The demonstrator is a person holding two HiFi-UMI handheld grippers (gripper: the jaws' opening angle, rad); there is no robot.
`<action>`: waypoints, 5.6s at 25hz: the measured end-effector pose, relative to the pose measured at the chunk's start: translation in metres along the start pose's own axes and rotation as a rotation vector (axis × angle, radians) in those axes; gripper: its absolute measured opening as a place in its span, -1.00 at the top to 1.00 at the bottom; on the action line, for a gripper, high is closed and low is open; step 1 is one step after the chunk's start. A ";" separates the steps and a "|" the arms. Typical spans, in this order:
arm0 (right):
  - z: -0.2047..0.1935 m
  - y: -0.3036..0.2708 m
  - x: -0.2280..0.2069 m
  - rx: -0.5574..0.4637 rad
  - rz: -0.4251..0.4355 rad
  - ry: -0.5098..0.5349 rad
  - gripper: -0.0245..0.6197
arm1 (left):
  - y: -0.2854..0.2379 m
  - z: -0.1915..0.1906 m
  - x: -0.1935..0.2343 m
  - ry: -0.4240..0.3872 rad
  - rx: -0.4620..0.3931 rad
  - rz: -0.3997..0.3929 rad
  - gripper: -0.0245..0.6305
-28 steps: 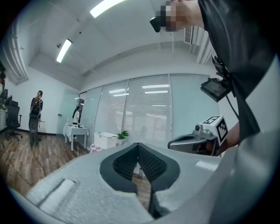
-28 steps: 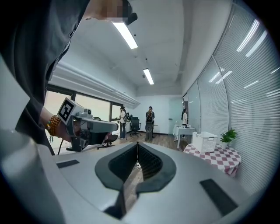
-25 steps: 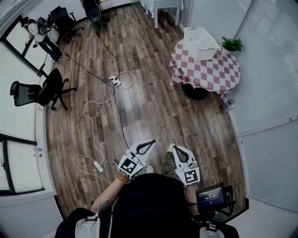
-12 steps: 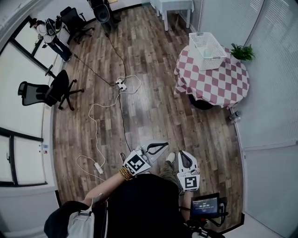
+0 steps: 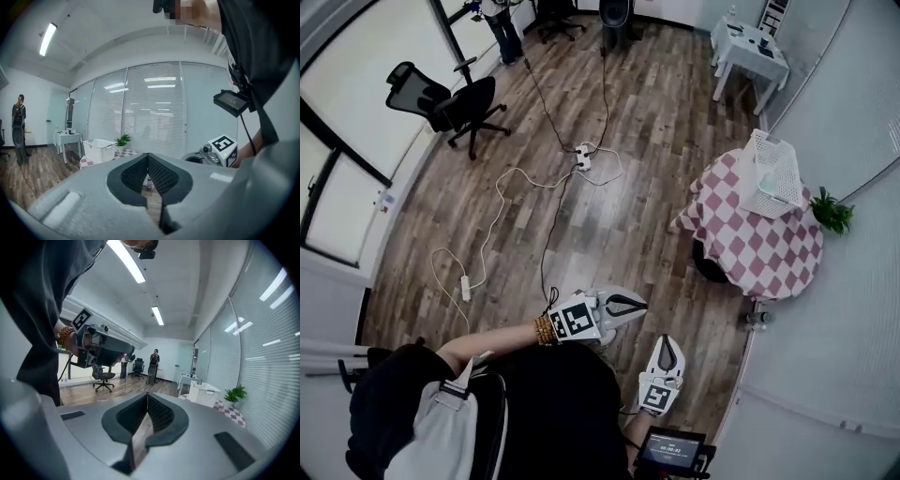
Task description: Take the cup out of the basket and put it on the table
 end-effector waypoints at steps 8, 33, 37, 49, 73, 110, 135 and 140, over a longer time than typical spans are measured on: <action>0.035 -0.026 -0.032 -0.050 0.043 0.001 0.90 | -0.028 -0.003 0.019 0.008 -0.047 0.045 0.91; 0.060 -0.160 -0.158 0.076 -0.132 0.001 0.90 | -0.189 0.036 0.185 0.002 -0.030 -0.251 0.91; 0.066 -0.182 -0.165 0.081 -0.151 -0.042 0.90 | -0.194 0.036 0.215 -0.007 -0.021 -0.274 0.91; 0.080 -0.285 -0.193 0.082 -0.132 -0.122 0.90 | -0.199 0.036 0.312 -0.050 -0.037 -0.290 0.91; 0.049 -0.398 -0.338 0.034 -0.073 -0.141 0.90 | -0.301 0.052 0.417 -0.042 0.074 -0.176 0.91; -0.051 -0.534 -0.567 0.370 0.329 0.413 0.82 | -0.377 0.012 0.451 0.081 0.151 0.118 0.91; -0.233 -0.691 -0.568 1.139 0.603 0.712 -0.12 | -0.236 -0.023 0.512 0.234 0.188 0.557 0.91; -0.235 -0.697 -0.563 1.129 0.637 0.724 -0.05 | -0.238 -0.023 0.509 0.230 0.172 0.575 0.91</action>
Point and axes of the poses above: the fingertips, and each gripper's own axes: y backward along the fingers, x to its left, z out of its top, the point moved 8 cm from there along y, backward along the fingers, and after that the axes turned 3 degrees about y, right-handed, at the moved point
